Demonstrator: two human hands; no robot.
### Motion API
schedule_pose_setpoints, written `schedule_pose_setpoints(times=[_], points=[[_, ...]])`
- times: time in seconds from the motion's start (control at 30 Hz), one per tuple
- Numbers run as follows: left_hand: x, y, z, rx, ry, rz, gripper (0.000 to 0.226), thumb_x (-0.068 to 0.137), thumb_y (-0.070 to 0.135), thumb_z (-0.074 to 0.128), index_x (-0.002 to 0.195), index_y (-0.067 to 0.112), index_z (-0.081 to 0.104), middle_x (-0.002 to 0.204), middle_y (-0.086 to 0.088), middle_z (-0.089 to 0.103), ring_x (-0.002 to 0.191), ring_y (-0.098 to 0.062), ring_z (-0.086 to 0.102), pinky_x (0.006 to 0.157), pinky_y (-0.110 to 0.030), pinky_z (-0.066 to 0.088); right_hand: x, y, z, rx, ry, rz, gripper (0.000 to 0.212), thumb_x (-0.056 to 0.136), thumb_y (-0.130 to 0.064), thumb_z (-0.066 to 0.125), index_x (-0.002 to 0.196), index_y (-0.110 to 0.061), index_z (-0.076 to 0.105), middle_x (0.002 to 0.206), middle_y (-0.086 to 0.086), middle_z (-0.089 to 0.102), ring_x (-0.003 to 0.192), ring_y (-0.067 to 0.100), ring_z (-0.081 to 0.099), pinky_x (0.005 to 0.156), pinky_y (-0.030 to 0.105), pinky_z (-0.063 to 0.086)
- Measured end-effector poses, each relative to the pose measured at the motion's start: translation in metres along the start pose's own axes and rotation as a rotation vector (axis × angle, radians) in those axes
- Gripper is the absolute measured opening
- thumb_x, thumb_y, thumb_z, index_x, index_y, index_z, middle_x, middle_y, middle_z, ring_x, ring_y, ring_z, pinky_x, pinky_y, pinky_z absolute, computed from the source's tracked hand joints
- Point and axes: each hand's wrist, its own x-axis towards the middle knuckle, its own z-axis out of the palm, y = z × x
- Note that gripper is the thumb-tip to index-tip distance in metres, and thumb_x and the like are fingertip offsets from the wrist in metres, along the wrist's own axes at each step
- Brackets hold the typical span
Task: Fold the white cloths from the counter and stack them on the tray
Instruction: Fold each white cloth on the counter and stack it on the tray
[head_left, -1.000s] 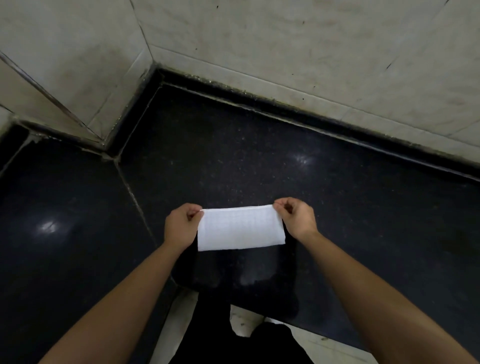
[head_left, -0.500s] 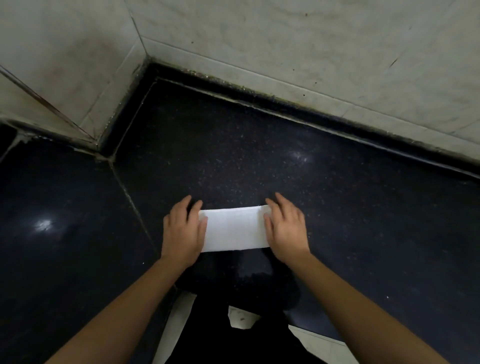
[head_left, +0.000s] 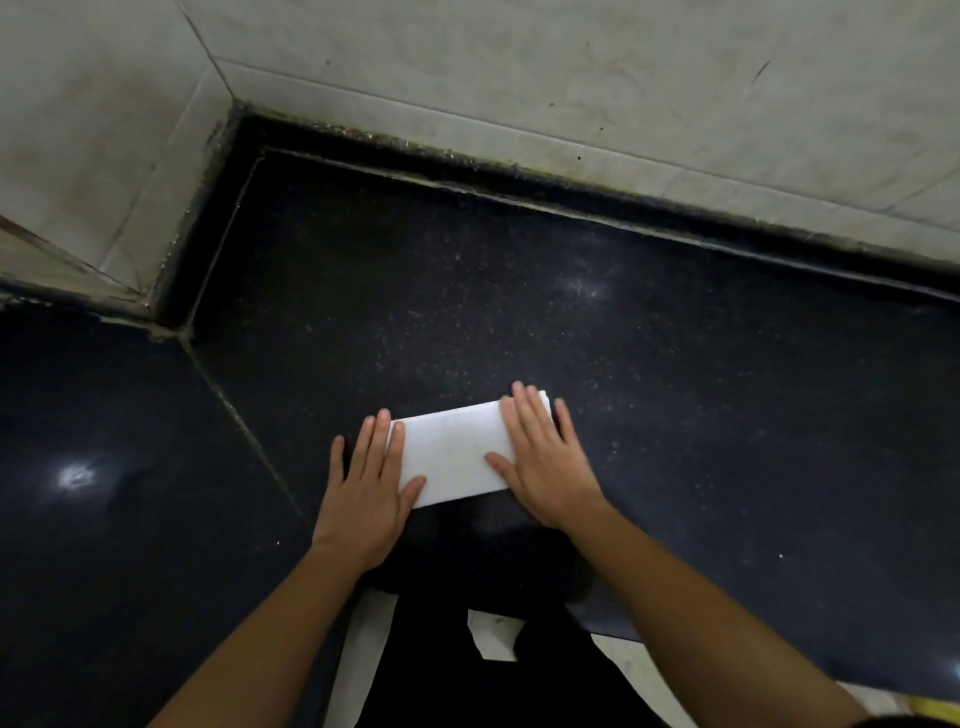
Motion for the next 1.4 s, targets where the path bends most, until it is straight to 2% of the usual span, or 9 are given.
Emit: schedule_pose_setpoints(times=[0.1, 0.17, 0.3, 0.47, 0.63, 0.83, 1.1, 1.17, 1.4], points=[[-0.002, -0.001, 0.000, -0.005, -0.006, 0.001, 0.073, 0.100, 0.053, 0.018, 0.156, 0.006, 0.013, 0.165, -0.014, 0.005, 0.152, -0.029, 0.007, 0.119, -0.057, 0.011, -0.010, 0.023, -0.005, -0.045, -0.074, 0.013, 0.076, 0.103, -0.059, 0.009, 0.159, -0.010, -0.005, 0.167, 0.008, -0.011, 0.154, 0.027, -0.007, 0.125, 0.050, 0.003], [-0.002, -0.002, 0.001, -0.005, -0.020, -0.007, 0.074, 0.100, 0.054, 0.015, 0.157, 0.007, 0.012, 0.165, -0.013, 0.003, 0.152, -0.028, 0.006, 0.119, -0.057, 0.011, -0.009, 0.019, -0.008, -0.028, -0.085, 0.015, 0.076, 0.103, -0.059, 0.008, 0.158, -0.010, -0.008, 0.167, 0.007, -0.015, 0.154, 0.028, -0.010, 0.124, 0.051, -0.001], [-0.003, -0.002, -0.001, -0.031, -0.028, -0.010, 0.075, 0.101, 0.057, 0.005, 0.157, 0.008, 0.011, 0.166, -0.011, -0.002, 0.153, -0.026, 0.002, 0.118, -0.058, 0.016, -0.008, -0.007, -0.015, 0.017, 0.014, 0.063, 0.071, 0.105, -0.053, 0.010, 0.159, -0.009, 0.004, 0.167, 0.013, -0.005, 0.154, 0.031, -0.006, 0.124, 0.052, 0.003], [0.010, 0.026, -0.021, -0.120, 0.130, -0.048, 0.068, 0.103, 0.050, 0.012, 0.156, 0.008, 0.015, 0.165, -0.014, 0.007, 0.153, -0.026, 0.004, 0.120, -0.056, 0.011, 0.002, -0.026, -0.006, 0.053, 0.035, -0.008, 0.065, 0.107, -0.048, 0.018, 0.159, -0.011, 0.010, 0.166, 0.015, 0.003, 0.154, 0.033, 0.001, 0.122, 0.055, 0.015], [0.043, 0.054, -0.011, -0.044, 0.086, 0.111, 0.067, 0.103, 0.052, 0.010, 0.157, 0.012, 0.018, 0.165, -0.013, 0.008, 0.153, -0.026, 0.006, 0.121, -0.055, 0.011, 0.003, -0.019, -0.001, 0.041, -0.007, -0.003, 0.068, 0.104, -0.054, 0.005, 0.160, -0.015, 0.001, 0.167, 0.012, -0.008, 0.154, 0.029, -0.008, 0.125, 0.052, 0.004], [0.023, 0.026, 0.003, -0.074, 0.101, 0.025, 0.063, 0.103, 0.042, 0.021, 0.156, 0.009, 0.019, 0.164, -0.014, 0.011, 0.153, -0.027, 0.007, 0.121, -0.055, 0.010, 0.000, -0.017, 0.001, 0.034, 0.001, 0.002, 0.066, 0.105, -0.052, 0.010, 0.160, -0.015, 0.002, 0.167, 0.012, -0.004, 0.154, 0.030, -0.005, 0.124, 0.053, 0.006], [0.013, 0.013, 0.004, -0.055, 0.074, -0.018, 0.062, 0.102, 0.036, 0.020, 0.155, 0.005, 0.019, 0.164, -0.014, 0.009, 0.153, -0.027, 0.005, 0.121, -0.055, 0.012, 0.005, -0.044, -0.010, 0.097, 0.041, 0.009, 0.063, 0.107, -0.047, 0.015, 0.160, -0.013, 0.008, 0.167, 0.012, -0.003, 0.154, 0.028, -0.008, 0.125, 0.050, 0.001], [0.013, 0.014, 0.005, -0.054, 0.071, -0.023, 0.062, 0.101, 0.036, 0.021, 0.155, 0.005, 0.021, 0.164, -0.015, 0.010, 0.152, -0.028, 0.007, 0.121, -0.054, 0.012, 0.009, -0.049, -0.005, 0.097, 0.010, -0.021, 0.064, 0.107, -0.048, 0.017, 0.160, -0.012, 0.008, 0.168, 0.011, -0.003, 0.154, 0.026, -0.008, 0.125, 0.050, 0.005], [0.013, 0.015, 0.001, -0.067, 0.057, -0.029, 0.063, 0.101, 0.037, 0.017, 0.155, 0.006, 0.018, 0.164, -0.014, 0.012, 0.152, -0.028, 0.008, 0.122, -0.053, 0.010, -0.009, 0.004, -0.004, 0.030, -0.031, 0.109, 0.070, 0.106, -0.054, 0.014, 0.160, -0.011, -0.001, 0.167, 0.008, -0.009, 0.154, 0.024, -0.011, 0.124, 0.048, 0.003]])
